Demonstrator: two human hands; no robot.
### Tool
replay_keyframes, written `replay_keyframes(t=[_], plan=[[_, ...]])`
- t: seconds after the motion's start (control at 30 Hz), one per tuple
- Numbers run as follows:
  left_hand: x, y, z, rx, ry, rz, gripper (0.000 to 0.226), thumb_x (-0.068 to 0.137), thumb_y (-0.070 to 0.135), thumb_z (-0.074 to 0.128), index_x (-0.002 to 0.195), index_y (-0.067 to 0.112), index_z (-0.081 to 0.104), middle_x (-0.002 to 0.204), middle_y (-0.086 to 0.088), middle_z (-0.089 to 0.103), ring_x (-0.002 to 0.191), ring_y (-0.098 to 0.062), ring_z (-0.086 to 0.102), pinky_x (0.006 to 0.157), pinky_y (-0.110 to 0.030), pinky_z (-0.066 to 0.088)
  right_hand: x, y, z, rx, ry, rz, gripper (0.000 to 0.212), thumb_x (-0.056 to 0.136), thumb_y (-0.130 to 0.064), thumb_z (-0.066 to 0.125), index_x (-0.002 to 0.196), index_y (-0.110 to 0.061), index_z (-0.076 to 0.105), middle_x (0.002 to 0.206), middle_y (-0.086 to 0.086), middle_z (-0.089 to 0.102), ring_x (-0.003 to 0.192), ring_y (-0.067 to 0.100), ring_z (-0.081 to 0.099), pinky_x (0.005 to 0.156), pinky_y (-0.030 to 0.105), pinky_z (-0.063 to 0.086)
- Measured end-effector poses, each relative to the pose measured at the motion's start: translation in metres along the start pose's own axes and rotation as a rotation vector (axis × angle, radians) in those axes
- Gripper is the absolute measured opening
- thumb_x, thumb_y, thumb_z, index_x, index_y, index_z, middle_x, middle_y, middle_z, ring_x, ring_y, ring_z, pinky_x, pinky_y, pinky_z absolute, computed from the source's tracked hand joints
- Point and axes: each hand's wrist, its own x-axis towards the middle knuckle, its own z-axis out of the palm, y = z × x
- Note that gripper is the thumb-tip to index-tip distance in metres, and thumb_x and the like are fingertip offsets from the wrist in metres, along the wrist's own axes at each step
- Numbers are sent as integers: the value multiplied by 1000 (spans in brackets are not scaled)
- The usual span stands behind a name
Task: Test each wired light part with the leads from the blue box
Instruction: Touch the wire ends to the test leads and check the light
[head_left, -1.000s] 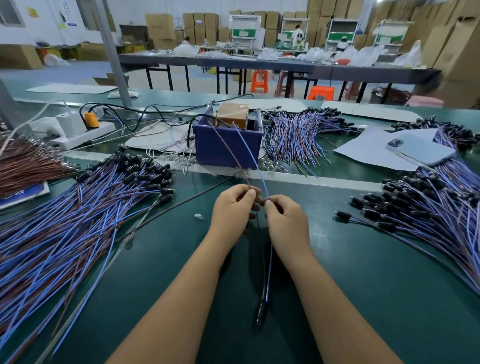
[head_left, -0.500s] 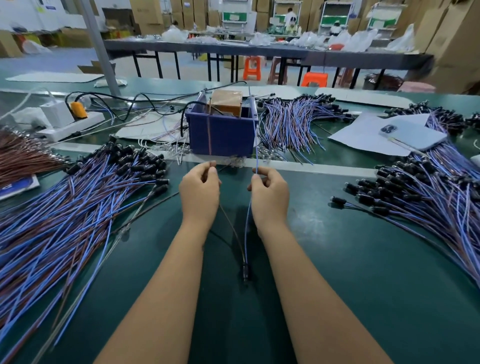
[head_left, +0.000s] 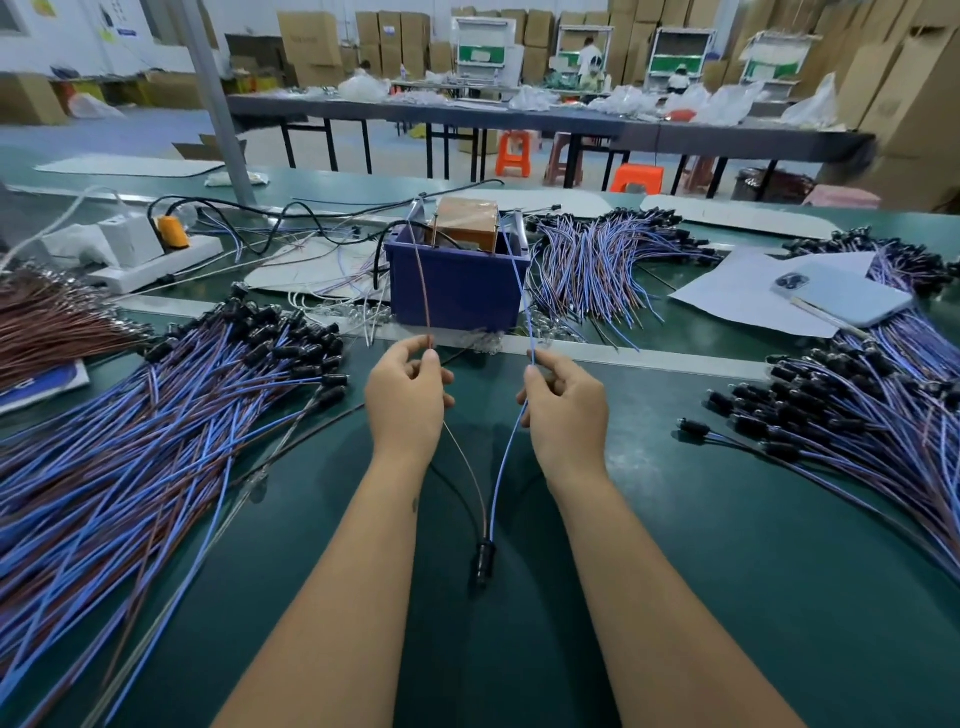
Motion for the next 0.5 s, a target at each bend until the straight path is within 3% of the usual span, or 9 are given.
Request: replay_keyframes(t=[0.27,0.5], plan=[[7,0,-10,62,8,67,18,98,15,51,110,19,63,66,6,64,41,0,52,43,-11,39,6,2,1,-25,-6,6,25,95,-12,53,115,-15,68,63,-2,59,56,12,54,68,37,55],[6,1,-10,74,10,36,17,97,15,52,108,22,63,67,6,66,47,-2,53,43,-11,39,4,6,1,-21,-22,7,21,95,-13,53,108,-24,66,61,-4,59,48,5,52,61,29,52]])
